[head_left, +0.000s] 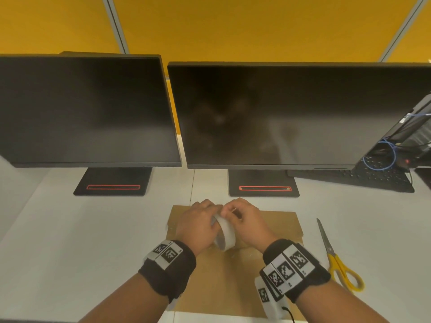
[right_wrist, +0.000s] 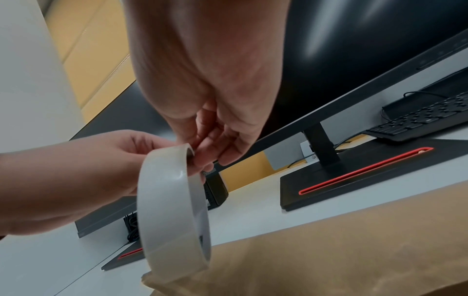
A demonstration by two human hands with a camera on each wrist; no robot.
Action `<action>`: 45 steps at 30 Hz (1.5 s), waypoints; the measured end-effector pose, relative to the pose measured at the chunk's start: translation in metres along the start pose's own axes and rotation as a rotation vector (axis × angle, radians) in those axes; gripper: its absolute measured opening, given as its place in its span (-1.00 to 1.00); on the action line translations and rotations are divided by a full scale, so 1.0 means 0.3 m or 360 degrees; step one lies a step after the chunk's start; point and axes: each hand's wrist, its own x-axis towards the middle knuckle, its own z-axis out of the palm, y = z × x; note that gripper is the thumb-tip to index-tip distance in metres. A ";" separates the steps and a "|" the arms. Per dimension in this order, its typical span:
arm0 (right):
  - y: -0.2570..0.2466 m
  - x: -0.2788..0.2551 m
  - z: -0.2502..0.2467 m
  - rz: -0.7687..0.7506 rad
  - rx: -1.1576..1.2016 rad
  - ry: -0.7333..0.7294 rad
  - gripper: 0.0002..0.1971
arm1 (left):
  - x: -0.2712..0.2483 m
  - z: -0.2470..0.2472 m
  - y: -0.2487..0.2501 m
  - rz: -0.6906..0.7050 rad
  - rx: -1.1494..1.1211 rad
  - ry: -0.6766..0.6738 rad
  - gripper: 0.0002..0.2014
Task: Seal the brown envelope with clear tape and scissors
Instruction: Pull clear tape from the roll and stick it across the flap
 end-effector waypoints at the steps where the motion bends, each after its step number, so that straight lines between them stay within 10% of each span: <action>1: 0.001 0.000 -0.002 0.0003 -0.0016 -0.0027 -0.77 | 0.001 0.000 -0.001 -0.0001 -0.0008 0.0000 -0.66; 19: 0.005 0.013 -0.041 0.0227 0.0417 -0.0116 -0.82 | 0.013 -0.016 0.001 0.0075 -0.0128 -0.0087 -0.89; 25: 0.004 0.040 -0.049 0.0466 0.0455 -0.0336 -0.87 | 0.023 0.005 0.011 0.0070 -0.0356 -0.0244 -0.65; 45: 0.026 0.043 -0.049 0.0403 0.0723 -0.0516 -0.88 | 0.047 -0.025 0.006 0.0170 -0.0498 -0.0308 -0.73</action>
